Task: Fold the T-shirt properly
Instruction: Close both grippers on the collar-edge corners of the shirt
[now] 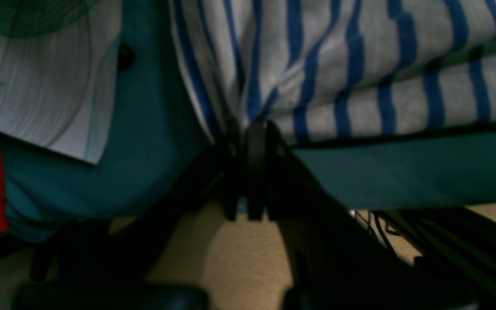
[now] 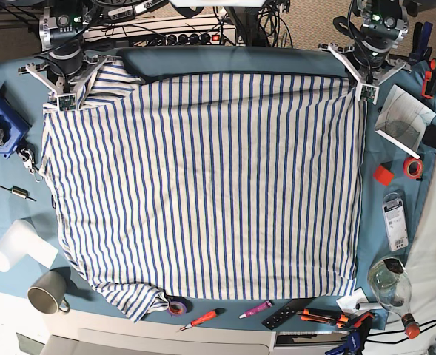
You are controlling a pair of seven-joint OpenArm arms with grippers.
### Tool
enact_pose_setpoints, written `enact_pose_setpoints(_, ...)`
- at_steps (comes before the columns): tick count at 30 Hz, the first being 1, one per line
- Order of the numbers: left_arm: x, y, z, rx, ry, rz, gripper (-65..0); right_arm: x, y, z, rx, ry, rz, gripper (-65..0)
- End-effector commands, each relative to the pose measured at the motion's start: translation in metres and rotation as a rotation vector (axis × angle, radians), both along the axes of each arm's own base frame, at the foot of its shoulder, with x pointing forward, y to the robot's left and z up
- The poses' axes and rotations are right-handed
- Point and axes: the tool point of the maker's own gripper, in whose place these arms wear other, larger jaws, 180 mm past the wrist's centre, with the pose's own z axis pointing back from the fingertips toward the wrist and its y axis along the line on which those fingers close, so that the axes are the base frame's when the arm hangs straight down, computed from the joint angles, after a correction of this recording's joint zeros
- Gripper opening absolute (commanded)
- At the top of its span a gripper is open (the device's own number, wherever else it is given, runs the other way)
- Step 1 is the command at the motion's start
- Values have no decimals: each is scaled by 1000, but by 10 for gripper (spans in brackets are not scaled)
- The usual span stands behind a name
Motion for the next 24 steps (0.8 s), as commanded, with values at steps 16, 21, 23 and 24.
enact_pose_setpoints(16,4,2,7,9,-32,-4,-650,18,0,-1,51,-66,-11,-400)
enact_pose_setpoints(21,4,2,7,10,-31,-4,-650,10,-18,-44,64,41,-77,-400)
enact_pose_setpoints(23,4,2,7,9,-31,-4,-650,8,-20,-54,76,66,-93,-400)
enact_pose_setpoints(24,4,2,7,10,-31,-4,-650,7,-19,-56,89,71,-95,-400)
